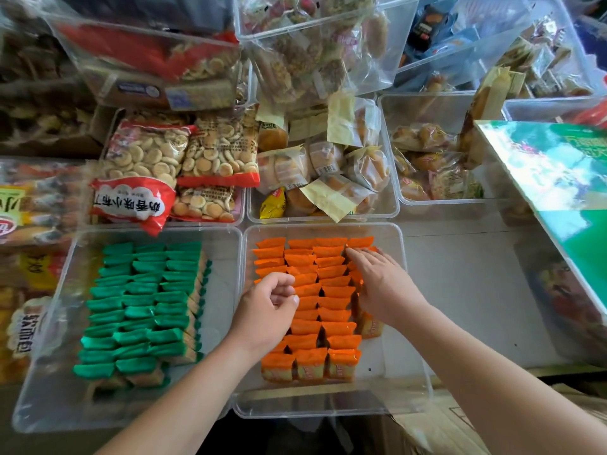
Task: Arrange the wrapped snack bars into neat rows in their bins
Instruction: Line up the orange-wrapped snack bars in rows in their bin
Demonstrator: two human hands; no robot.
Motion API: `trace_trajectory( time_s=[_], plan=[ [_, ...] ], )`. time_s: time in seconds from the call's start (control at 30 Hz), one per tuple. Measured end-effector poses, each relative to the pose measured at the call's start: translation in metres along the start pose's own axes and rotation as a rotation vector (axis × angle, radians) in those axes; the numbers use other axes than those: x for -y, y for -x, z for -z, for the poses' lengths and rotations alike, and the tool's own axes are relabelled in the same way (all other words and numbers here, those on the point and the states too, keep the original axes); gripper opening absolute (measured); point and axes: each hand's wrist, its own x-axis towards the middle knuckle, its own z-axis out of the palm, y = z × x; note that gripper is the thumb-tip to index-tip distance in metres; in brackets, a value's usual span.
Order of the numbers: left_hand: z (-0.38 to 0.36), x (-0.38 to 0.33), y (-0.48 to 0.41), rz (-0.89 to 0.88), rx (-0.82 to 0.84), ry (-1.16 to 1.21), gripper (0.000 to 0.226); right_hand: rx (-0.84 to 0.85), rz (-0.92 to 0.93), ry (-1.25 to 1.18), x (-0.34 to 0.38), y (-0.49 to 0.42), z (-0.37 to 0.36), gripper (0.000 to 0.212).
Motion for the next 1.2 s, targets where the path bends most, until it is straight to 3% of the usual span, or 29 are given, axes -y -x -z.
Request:
trace_trajectory(
  time_s=[0.2,0.3,0.43,0.57,0.63,0.73,0.8,0.97,1.2],
  plan=[
    [0.006,-0.002,0.006,-0.053,0.008,-0.056,0.028,0.096,0.025,0.057,-0.002,-0.001,0.005,0.082],
    [0.011,-0.002,0.008,-0.083,0.008,-0.096,0.030,0.004,0.045,-0.009,-0.009,0.003,0.003,0.082],
    [0.017,0.002,0.016,-0.135,0.029,-0.191,0.037,-0.184,-0.001,-0.056,-0.021,0.025,0.006,0.046],
    [0.023,0.005,0.026,-0.162,0.221,-0.431,0.050,-0.123,-0.081,-0.130,0.004,0.059,0.015,0.030],
    [0.020,0.009,0.033,-0.199,0.273,-0.552,0.053,-0.020,-0.045,-0.163,0.026,0.068,0.010,0.037],
    [0.016,0.018,0.042,-0.288,0.291,-0.716,0.052,0.166,-0.020,-0.076,0.048,0.069,-0.008,0.066],
    [0.015,0.022,0.044,-0.345,0.332,-0.868,0.050,0.192,-0.024,0.008,0.054,0.067,-0.020,0.074],
    [0.011,0.025,0.039,-0.466,0.336,-1.120,0.046,0.149,-0.011,0.124,0.056,0.063,-0.035,0.072],
    [0.013,0.021,0.037,-0.434,0.342,-1.059,0.045,0.161,-0.018,0.108,0.052,0.068,-0.031,0.072]
  ],
)
